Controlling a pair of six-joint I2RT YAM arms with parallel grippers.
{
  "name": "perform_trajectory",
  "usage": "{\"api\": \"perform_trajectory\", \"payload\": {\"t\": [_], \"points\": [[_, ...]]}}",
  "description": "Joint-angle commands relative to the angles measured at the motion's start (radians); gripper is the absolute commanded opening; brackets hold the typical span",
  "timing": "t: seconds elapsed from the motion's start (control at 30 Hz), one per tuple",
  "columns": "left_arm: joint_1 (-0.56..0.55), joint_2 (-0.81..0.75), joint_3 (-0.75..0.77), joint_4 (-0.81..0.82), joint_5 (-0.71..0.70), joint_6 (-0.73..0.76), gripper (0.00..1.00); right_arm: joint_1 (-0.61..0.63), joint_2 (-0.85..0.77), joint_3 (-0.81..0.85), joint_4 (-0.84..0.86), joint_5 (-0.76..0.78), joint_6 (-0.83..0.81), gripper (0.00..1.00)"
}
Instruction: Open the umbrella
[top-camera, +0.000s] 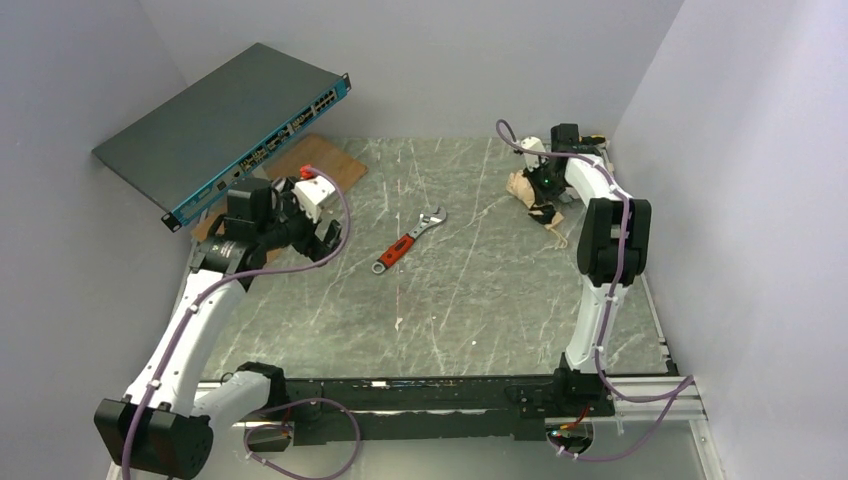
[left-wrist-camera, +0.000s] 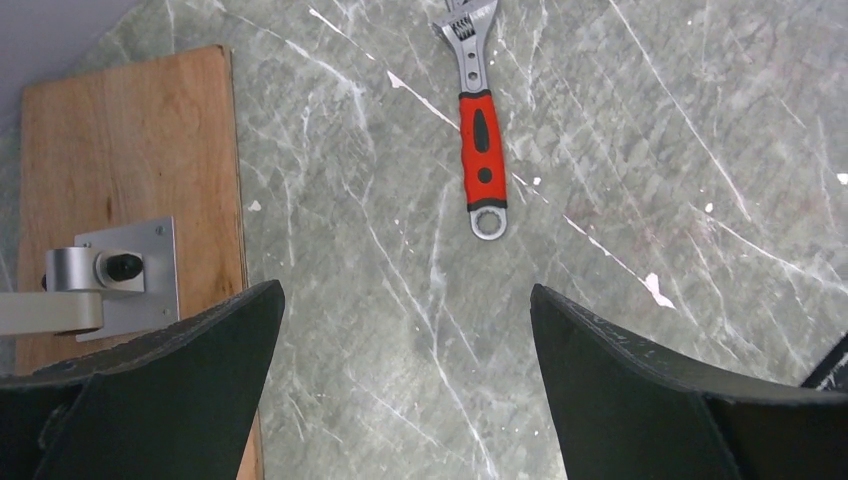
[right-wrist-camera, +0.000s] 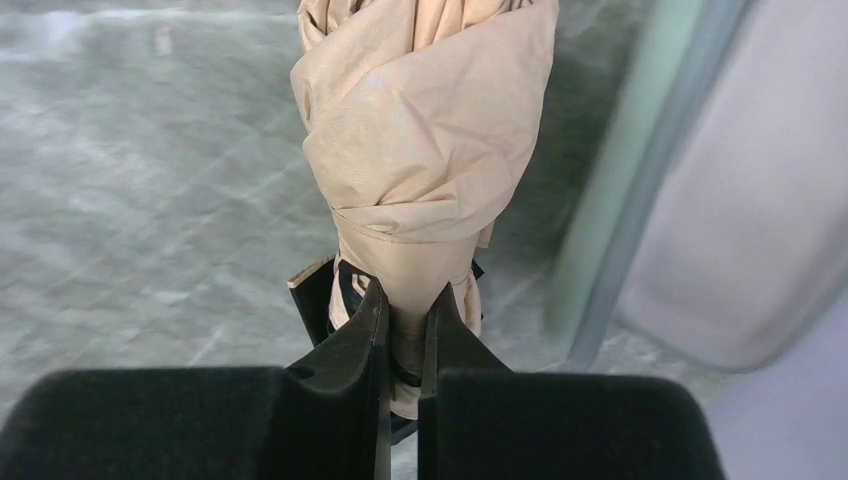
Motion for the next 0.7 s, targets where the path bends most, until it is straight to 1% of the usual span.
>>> {"api": "perform_trajectory", "payload": {"t": [0.0,0.13,0.23,0.3,0.37,0.43,0.47,0.53,0.6,0.67], "points": [[0.025,-0.027,0.077,-0.079,0.151,0.065,1.00,0.023,-0.074,0.040,-0.159,-0.212,0.026,0.00],[0.025,-0.099,0.051,-0.125,0.218,0.176,1.00,0.023,-0.216,-0.048,-0.264,-0.529,0.093,0.00],[0.023,-0.185,-0.019,-0.127,0.281,0.325,1.00,0.026,-0.330,-0.120,-0.324,-0.747,0.142,0.00],[0.009,-0.241,-0.069,-0.091,0.294,0.409,1.00,0.037,-0.392,-0.146,-0.375,-0.851,0.141,0.00],[-0.024,-0.284,-0.104,-0.057,0.297,0.496,1.00,0.058,-0.435,-0.149,-0.453,-0.905,0.109,0.00],[-0.091,-0.307,-0.129,-0.020,0.292,0.596,1.00,0.077,-0.461,-0.141,-0.561,-0.955,0.052,0.00],[-0.119,-0.315,-0.142,0.020,0.270,0.617,1.00,0.083,-0.469,-0.140,-0.611,-0.977,0.029,0.00],[-0.235,-0.317,-0.158,0.107,0.207,0.673,1.00,0.105,-0.480,-0.147,-0.701,-1.016,-0.028,0.00],[-0.347,-0.291,-0.153,0.173,0.144,0.743,1.00,0.139,-0.489,-0.158,-0.756,-1.035,-0.063,0.00],[-0.442,-0.229,-0.121,0.206,0.088,0.817,1.00,0.185,-0.498,-0.179,-0.759,-1.044,-0.083,0.00]]}}
